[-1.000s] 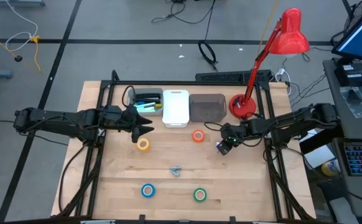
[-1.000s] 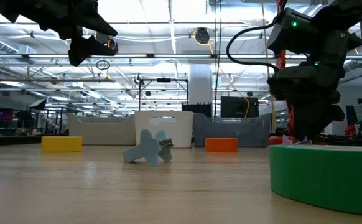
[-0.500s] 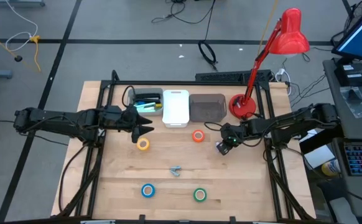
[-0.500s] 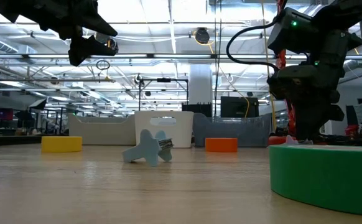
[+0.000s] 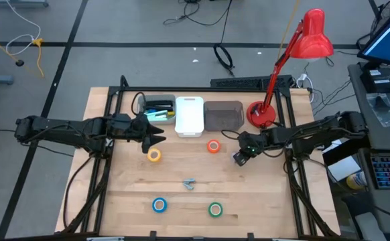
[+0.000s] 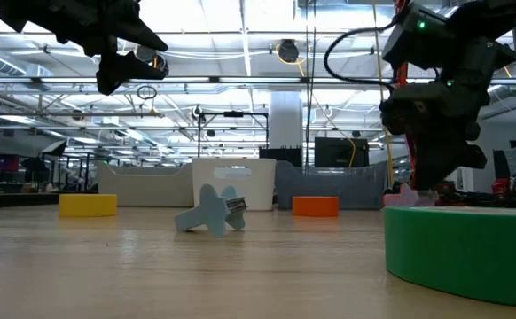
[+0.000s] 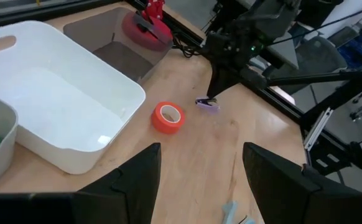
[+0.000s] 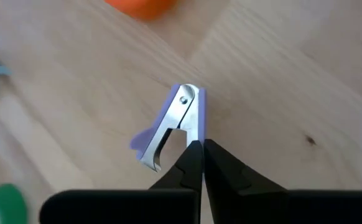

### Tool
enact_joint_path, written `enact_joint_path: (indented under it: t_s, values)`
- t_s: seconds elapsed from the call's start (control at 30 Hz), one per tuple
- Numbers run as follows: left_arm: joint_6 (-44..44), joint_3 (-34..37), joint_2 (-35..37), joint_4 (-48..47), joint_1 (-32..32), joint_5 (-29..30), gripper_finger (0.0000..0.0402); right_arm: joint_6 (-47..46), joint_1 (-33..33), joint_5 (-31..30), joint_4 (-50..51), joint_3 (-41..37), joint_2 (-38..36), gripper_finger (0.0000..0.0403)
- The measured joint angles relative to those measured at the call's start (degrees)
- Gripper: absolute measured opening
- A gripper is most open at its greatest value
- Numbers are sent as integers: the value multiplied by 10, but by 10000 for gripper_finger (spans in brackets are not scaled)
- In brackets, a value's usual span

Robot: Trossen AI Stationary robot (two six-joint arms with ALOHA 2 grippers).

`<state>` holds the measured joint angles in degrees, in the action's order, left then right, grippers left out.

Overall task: Pick and place Stapler, Stapler remover, tape
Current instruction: Put the purple staple remover into the white bin

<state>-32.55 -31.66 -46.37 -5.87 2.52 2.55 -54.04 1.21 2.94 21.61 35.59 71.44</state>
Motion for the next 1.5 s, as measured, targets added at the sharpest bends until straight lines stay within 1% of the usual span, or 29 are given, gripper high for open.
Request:
enact_joint_path:
  t_s: [0.2,0.3,0.4,0.5,0.6,0.7,0.83,0.97,1.1,1.27,1.5]
  values:
    - [-10,0,0,0,0,0,228,-17,0,1,-58,0,-39,1]
    - [-18,0,-2,3,0,0,228,-23,0,1,-104,0,-58,1]
    - [-28,0,-10,32,0,1,228,-23,0,0,-165,0,-74,1]
    - [-41,0,-31,103,-1,1,227,-20,-4,-1,-234,0,-81,0]
    - [-47,0,-63,196,-4,-2,227,-8,-12,-2,-319,0,-82,0]
    - [-40,0,-102,289,-12,-18,227,9,-20,-15,-396,0,-77,0]
    - [-42,0,-155,382,-16,-45,228,43,-31,-36,-474,0,-77,0]
    - [-76,0,-208,470,-16,-56,228,72,-43,-48,-532,0,-76,0]
    - [-103,-6,-254,542,-16,-56,228,87,-51,-48,-559,0,-76,0]
    - [-121,-49,-304,544,-16,-57,227,93,-50,-48,-562,0,-74,0]
    - [-109,-121,-354,542,-14,-86,227,103,-50,-47,-571,0,-68,0]
